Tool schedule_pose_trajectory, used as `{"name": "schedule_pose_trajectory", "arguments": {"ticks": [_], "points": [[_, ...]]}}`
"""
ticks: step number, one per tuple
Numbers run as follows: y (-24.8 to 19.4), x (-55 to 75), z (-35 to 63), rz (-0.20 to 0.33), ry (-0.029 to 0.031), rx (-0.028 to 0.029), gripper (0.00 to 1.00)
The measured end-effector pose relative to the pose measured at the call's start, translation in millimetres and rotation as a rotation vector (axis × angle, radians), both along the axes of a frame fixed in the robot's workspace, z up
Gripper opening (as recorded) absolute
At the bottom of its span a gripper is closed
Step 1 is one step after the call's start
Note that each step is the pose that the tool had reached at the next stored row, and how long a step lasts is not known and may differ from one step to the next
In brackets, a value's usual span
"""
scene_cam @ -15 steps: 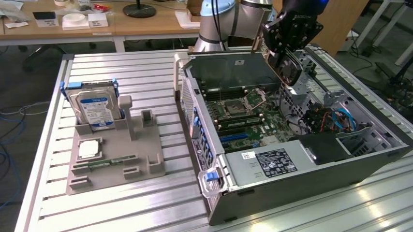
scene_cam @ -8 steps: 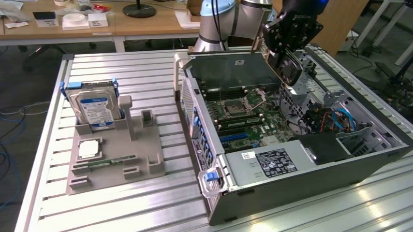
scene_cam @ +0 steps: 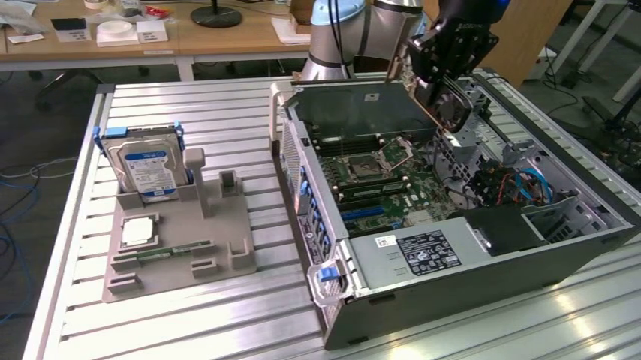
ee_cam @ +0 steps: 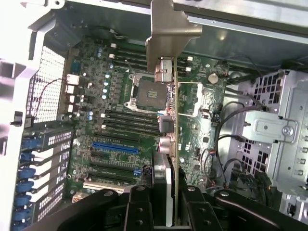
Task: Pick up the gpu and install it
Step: 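Insert the gpu into the slot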
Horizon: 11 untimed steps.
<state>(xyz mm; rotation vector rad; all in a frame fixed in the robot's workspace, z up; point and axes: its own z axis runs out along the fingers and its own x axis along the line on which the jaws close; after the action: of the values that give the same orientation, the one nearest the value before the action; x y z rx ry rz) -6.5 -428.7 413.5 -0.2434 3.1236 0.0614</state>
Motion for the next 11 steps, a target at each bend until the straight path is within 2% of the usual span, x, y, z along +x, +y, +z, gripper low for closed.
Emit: {"name": "schedule_pose_trajectory", "arguments": {"ticks": [11], "points": [[0.0,0.0,0.0,0.111,0.0,0.0003,0.28]]}}
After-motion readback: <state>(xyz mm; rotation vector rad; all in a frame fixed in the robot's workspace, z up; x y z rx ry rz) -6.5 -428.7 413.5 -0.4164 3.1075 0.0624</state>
